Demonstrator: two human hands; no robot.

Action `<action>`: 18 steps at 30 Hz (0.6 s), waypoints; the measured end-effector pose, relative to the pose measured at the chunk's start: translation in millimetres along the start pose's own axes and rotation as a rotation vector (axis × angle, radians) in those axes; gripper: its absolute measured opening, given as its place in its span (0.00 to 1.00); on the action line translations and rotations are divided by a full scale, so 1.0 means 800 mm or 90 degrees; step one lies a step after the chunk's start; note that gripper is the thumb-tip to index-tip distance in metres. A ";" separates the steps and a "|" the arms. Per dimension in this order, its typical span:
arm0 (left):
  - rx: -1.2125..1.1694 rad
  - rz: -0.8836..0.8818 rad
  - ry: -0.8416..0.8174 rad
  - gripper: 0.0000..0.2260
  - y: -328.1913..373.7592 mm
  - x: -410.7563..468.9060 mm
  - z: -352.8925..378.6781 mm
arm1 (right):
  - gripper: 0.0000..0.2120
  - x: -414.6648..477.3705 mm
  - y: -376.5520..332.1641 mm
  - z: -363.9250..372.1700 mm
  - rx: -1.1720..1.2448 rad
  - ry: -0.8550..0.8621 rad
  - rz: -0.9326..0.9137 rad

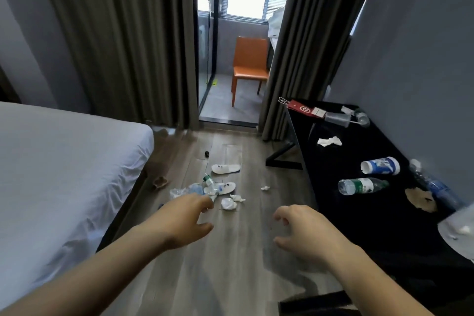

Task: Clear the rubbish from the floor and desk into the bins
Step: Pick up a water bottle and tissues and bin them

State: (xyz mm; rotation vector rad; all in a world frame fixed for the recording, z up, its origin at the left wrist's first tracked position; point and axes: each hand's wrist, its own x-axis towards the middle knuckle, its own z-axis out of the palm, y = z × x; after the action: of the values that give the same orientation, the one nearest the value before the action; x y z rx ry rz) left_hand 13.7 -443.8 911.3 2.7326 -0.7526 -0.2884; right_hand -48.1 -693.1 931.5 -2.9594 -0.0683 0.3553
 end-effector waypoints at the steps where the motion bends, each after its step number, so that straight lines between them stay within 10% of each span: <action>1: 0.002 -0.001 -0.013 0.14 -0.012 0.022 -0.008 | 0.22 0.024 -0.002 -0.005 -0.002 -0.005 0.007; 18: -0.013 -0.009 -0.063 0.16 -0.148 0.320 -0.043 | 0.23 0.349 0.060 -0.032 0.009 -0.067 0.051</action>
State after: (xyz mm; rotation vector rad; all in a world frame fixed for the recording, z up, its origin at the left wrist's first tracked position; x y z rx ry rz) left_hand 293.8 -473.3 875.2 2.7225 -0.7523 -0.4345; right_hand 230.0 -726.2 883.9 -2.9340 0.0401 0.5194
